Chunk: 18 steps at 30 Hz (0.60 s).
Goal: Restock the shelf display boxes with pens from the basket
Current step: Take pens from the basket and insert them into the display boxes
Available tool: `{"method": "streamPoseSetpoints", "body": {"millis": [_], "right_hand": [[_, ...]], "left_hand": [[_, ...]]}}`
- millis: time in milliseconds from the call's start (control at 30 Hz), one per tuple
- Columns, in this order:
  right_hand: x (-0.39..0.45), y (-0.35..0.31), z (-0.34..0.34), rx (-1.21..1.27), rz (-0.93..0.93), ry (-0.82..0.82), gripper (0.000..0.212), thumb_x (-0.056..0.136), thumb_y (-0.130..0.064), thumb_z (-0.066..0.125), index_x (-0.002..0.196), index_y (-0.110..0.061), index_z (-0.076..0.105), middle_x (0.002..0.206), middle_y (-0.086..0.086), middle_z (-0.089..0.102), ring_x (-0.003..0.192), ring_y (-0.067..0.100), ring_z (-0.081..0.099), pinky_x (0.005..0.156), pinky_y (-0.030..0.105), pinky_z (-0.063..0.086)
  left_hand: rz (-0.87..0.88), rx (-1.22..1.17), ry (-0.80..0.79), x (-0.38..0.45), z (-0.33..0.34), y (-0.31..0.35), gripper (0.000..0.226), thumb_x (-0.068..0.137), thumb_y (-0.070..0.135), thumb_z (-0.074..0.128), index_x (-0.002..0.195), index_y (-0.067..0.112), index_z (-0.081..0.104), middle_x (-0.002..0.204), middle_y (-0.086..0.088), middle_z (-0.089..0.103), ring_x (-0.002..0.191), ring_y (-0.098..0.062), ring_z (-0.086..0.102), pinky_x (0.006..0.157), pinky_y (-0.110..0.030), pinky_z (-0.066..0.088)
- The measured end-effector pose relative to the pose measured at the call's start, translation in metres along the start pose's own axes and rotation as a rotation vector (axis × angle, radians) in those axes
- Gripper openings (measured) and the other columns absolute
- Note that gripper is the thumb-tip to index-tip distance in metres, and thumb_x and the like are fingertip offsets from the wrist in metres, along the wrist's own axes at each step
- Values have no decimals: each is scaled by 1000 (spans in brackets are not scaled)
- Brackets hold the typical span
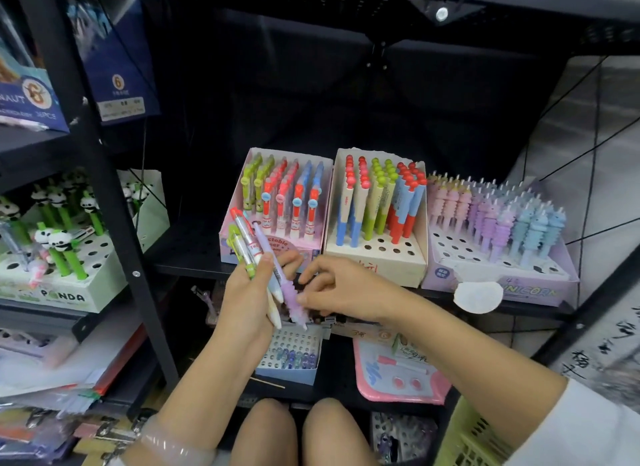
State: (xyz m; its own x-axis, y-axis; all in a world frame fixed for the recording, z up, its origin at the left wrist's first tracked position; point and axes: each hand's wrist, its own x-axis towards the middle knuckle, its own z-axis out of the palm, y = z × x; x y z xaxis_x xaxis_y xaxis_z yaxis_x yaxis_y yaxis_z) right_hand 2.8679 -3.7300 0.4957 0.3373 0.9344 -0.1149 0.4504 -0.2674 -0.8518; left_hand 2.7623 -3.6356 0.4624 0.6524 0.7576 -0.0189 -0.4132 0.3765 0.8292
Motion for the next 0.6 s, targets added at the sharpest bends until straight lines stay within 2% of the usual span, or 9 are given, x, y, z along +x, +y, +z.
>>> {"method": "streamPoseSetpoints", "body": {"millis": [67,133,233,300,400,500,600], "right_hand": [[-6,5,-3,-77,12,-29,20,80,-23,71,95,-21,57,81,-5,61,76,8,59,79,26,52],[-15,9,-4,-67,11,-26,18,81,-19,70,90,-24,56,76,-6,60,70,6,56,72,22,49],[-32,15,-19,23,4,93,13,84,-13,65,85,-23,57,69,-4,58,62,6,54,68,22,46],[-45,20,-39,152,-7,257,5,87,-14,63,88,-19,62,72,-3,59,64,6,56,70,23,49],[-65,29,-80,296,-67,582,12,90,-20,59,83,-19,68,66,-12,60,62,2,52,65,15,48],[-82,38,-124,283,-120,846,24,92,-27,55,77,-14,67,68,-2,52,65,11,44,70,26,42],[-97,45,-163,149,-170,1065,33,95,-29,50,80,0,57,74,9,57,67,12,54,67,22,49]], "left_hand": [[-12,-39,-26,-1,8,-4,23,99,18,39,108,9,58,97,-5,72,89,-13,70,71,-34,57],[-25,-64,-48,-2,18,-9,23,99,18,38,107,9,58,90,-3,74,85,-12,70,62,-30,58],[-3,-18,-63,-2,31,-19,21,99,18,39,104,9,57,89,-6,74,89,-13,70,69,-29,58],[38,16,-73,-2,38,-28,15,99,16,40,105,14,54,82,-5,74,87,-16,70,73,-29,58],[47,156,-112,-7,49,-44,11,97,20,44,103,20,54,72,-1,71,70,-16,70,58,-23,56],[26,332,-148,-14,64,-62,12,96,25,46,98,21,57,64,2,66,47,-10,57,45,-21,48],[21,433,-219,-18,82,-73,16,97,28,43,97,23,58,57,6,62,39,-9,42,39,-19,36]]}}
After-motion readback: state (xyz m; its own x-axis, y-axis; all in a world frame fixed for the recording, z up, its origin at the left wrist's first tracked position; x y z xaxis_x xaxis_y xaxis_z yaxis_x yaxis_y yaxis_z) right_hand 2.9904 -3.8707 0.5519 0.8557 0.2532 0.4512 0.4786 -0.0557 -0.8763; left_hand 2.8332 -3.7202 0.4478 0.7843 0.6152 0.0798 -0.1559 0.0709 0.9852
